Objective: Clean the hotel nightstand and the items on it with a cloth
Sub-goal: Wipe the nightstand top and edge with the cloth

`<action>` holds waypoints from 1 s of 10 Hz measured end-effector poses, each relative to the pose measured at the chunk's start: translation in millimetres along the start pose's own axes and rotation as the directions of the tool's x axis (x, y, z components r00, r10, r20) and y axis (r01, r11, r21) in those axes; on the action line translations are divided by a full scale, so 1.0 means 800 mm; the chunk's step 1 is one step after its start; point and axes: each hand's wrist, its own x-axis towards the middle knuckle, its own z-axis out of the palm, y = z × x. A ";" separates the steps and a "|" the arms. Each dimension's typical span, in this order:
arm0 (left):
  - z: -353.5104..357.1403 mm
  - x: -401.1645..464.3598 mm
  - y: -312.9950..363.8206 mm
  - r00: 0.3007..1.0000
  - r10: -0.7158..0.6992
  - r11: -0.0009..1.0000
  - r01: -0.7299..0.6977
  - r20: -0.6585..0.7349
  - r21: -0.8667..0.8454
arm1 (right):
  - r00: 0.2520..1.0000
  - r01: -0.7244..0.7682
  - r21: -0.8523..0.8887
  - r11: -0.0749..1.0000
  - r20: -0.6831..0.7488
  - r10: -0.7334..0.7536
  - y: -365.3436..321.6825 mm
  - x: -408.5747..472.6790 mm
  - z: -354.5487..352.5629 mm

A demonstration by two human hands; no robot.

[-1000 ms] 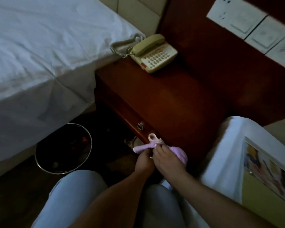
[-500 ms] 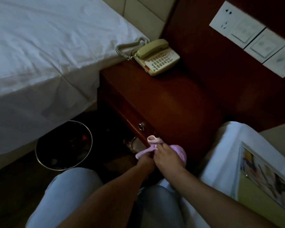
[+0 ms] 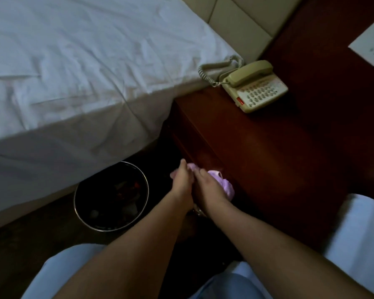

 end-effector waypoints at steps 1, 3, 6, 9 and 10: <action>0.002 0.023 0.039 0.995 0.090 0.995 -0.089 -0.030 0.034 | 0.992 0.049 0.184 0.982 0.103 -0.069 -0.107 0.150 0.136; 0.002 0.033 0.088 0.961 0.268 0.963 -0.264 -0.071 0.052 | 0.992 -0.034 -0.091 0.995 0.118 0.045 0.116 0.016 -0.024; 0.026 -0.008 0.012 0.978 0.195 0.935 -0.208 0.074 0.288 | 0.926 0.151 0.318 0.936 0.286 -0.246 0.039 -0.012 -0.006; 0.013 0.031 0.083 0.975 0.210 0.977 -0.211 0.067 0.020 | 0.994 0.048 0.065 0.997 0.092 -0.054 0.092 0.006 0.002; 0.003 0.057 0.129 0.961 0.277 0.960 -0.276 0.009 -0.038 | 0.963 -0.270 0.474 0.838 0.143 0.230 0.142 0.061 -0.013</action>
